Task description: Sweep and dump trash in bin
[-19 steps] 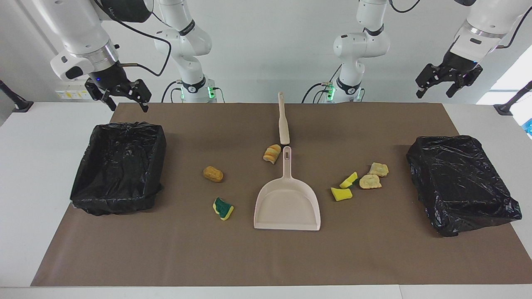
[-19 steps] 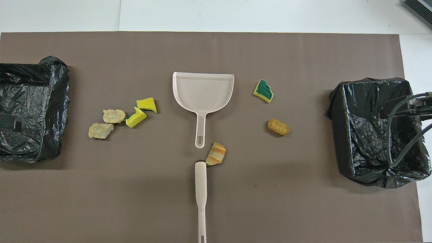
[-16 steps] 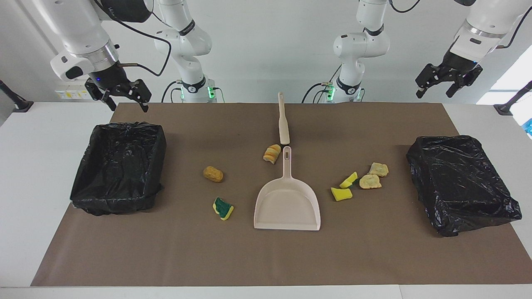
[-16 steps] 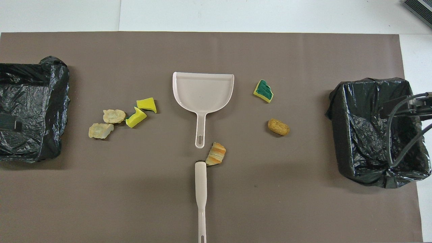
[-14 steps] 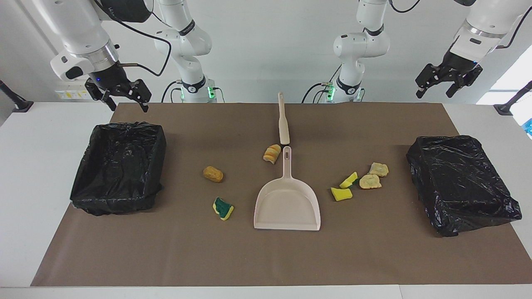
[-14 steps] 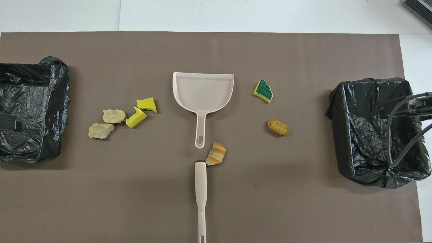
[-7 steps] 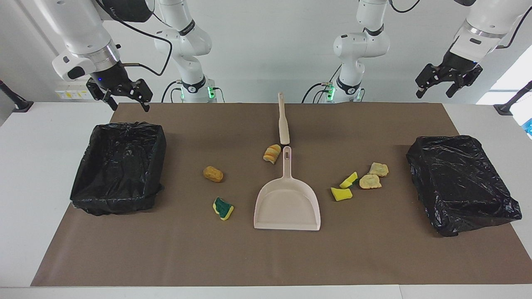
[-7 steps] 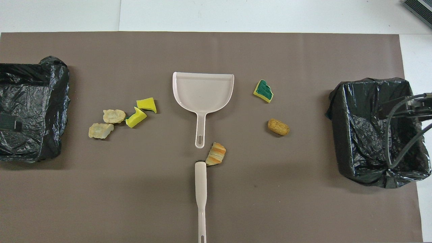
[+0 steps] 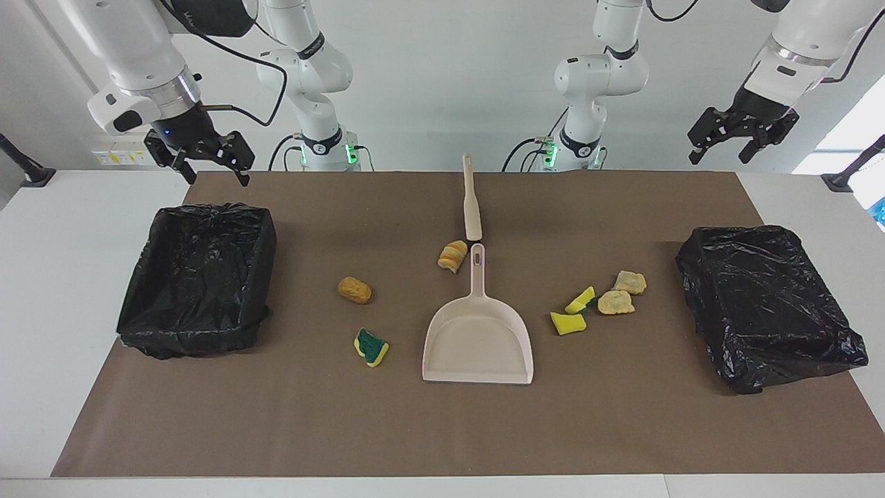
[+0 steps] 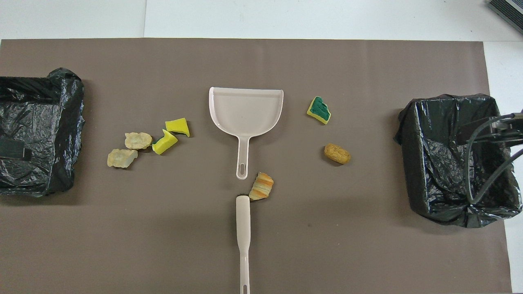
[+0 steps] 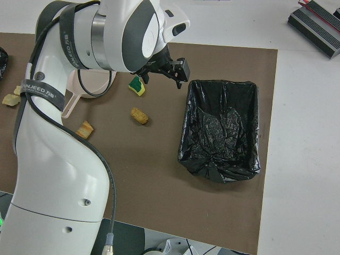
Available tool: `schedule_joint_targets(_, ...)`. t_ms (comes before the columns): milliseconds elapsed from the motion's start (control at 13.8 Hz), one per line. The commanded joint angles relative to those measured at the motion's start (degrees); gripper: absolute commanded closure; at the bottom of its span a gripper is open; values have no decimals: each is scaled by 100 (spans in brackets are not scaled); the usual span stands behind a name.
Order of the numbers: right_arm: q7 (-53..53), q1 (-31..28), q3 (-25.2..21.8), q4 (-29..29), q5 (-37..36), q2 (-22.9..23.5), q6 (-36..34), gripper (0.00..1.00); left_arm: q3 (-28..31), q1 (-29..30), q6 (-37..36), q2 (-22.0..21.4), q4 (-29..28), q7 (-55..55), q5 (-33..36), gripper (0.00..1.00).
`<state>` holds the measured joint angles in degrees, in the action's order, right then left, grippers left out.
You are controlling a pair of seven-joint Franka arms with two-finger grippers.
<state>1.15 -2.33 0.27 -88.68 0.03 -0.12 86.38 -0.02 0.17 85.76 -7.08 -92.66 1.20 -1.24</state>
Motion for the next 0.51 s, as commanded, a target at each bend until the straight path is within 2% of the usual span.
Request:
schedule_joint_targets(0,34,-13,78,-175,103,-155,-16,0,37,-113,81,-189,-208,-50,-43,0)
schedule_joint_targets(217,34,-13,122,-334,103,-243,54,0,-16,-131,134,-197,-243,-41,-43,0)
schedule_joint_targets(434,26,-13,149,-360,103,-251,98,0,-60,-507,99,-320,-497,-59,-43,0)
